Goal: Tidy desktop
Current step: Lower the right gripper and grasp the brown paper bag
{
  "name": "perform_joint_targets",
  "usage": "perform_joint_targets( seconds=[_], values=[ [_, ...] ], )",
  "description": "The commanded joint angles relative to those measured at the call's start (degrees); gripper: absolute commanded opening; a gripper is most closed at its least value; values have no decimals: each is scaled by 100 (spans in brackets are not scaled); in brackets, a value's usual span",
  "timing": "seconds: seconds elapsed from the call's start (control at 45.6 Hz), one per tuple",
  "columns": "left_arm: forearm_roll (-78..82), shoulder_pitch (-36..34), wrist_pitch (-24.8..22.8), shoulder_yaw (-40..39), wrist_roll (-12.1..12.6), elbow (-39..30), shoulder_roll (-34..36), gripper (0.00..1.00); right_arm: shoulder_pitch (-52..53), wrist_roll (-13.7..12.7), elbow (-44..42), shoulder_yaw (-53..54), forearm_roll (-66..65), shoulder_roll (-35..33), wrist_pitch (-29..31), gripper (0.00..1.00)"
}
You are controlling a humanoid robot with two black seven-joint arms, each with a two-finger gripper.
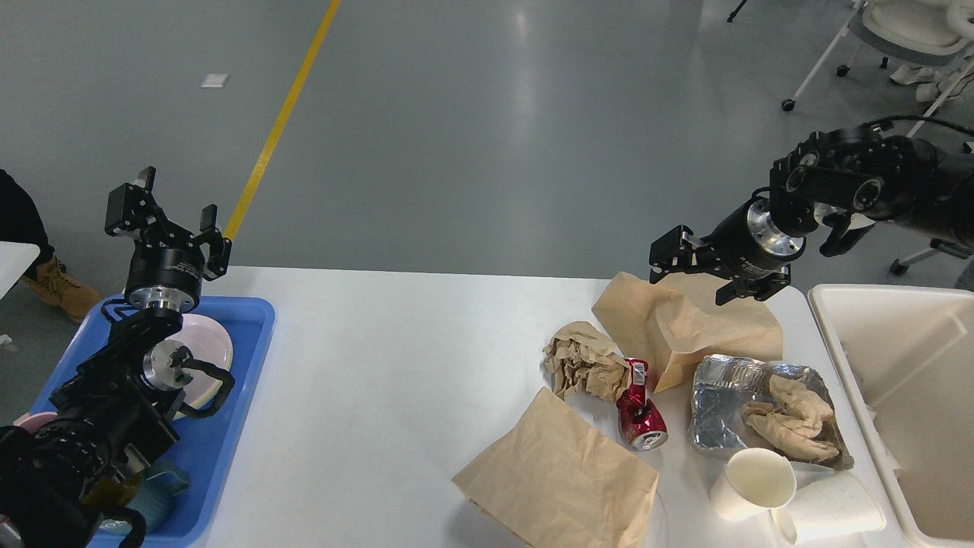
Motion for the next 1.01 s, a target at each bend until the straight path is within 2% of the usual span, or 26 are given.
perform_joint_targets(
  seconds=[0.0,0.132,0.263,0.373,0.57,0.877,0.943,0.987],
  values=[
    [-2,-6,0,0,0,0,0,96,656,-1,469,-520,-1,344,141,100],
    [7,-6,0,0,0,0,0,96,851,-1,461,-890,8,828,-130,100],
    [7,-6,0,0,0,0,0,96,140,-80,303,-925,-54,934,-1254,100],
    [7,-7,0,0,0,0,0,96,-467,-98,-5,-916,-80,1030,-1914,100],
    [-2,2,0,0,0,0,0,96,-1346,-247,-743,-925,-72,1180,-2372,100],
    [-2,-7,0,0,0,0,0,96,-2137,-476,-1508,-925,-80,1241,-2662,100],
    [-2,-7,0,0,0,0,0,96,-2243,-529,-1614,-925,-80,1276,-2662,91],
    [-2,-6,0,0,0,0,0,96,-2270,-581,-1614,-925,-80,1276,-2662,79]
  ],
)
